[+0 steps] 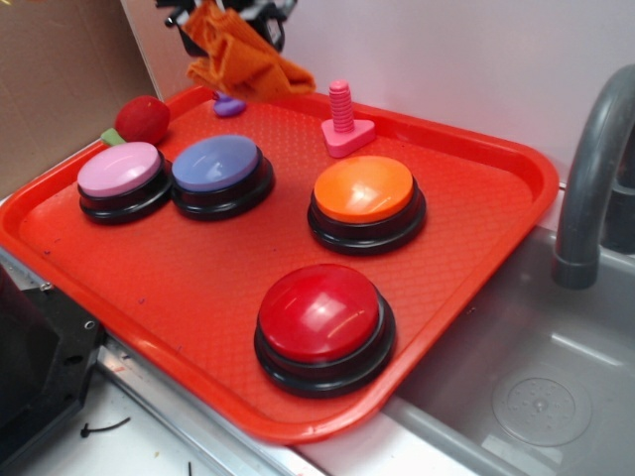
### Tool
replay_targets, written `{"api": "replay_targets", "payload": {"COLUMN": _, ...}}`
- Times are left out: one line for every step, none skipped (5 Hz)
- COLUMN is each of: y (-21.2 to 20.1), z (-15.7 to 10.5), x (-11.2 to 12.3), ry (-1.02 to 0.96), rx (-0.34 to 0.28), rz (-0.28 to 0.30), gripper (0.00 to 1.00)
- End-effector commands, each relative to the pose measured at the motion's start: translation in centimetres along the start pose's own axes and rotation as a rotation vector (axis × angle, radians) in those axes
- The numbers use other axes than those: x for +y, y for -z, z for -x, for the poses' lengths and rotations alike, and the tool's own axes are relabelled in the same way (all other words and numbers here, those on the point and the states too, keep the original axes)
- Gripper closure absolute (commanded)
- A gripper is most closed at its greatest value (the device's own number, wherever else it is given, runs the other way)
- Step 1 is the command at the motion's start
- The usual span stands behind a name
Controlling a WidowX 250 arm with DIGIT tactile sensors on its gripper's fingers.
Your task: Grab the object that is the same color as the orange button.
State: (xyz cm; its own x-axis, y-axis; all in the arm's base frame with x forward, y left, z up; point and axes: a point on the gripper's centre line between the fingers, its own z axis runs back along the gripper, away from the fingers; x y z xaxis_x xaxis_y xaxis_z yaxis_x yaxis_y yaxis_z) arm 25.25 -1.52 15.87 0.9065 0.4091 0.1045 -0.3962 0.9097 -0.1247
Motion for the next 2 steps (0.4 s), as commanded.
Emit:
{"api": "replay_targets", "payload": {"y": -5.6, "z": 6.1, "x": -0.6, "ry": 0.072, "rx": 0.024, "rz": 0.12, "gripper": 1.0}}
{"api": "replay_targets", "payload": {"y": -5.3, "z": 7.8, "x": -0.5, "ry": 0.066, "rx": 0.068, "rz": 0.132, "gripper": 1.0}}
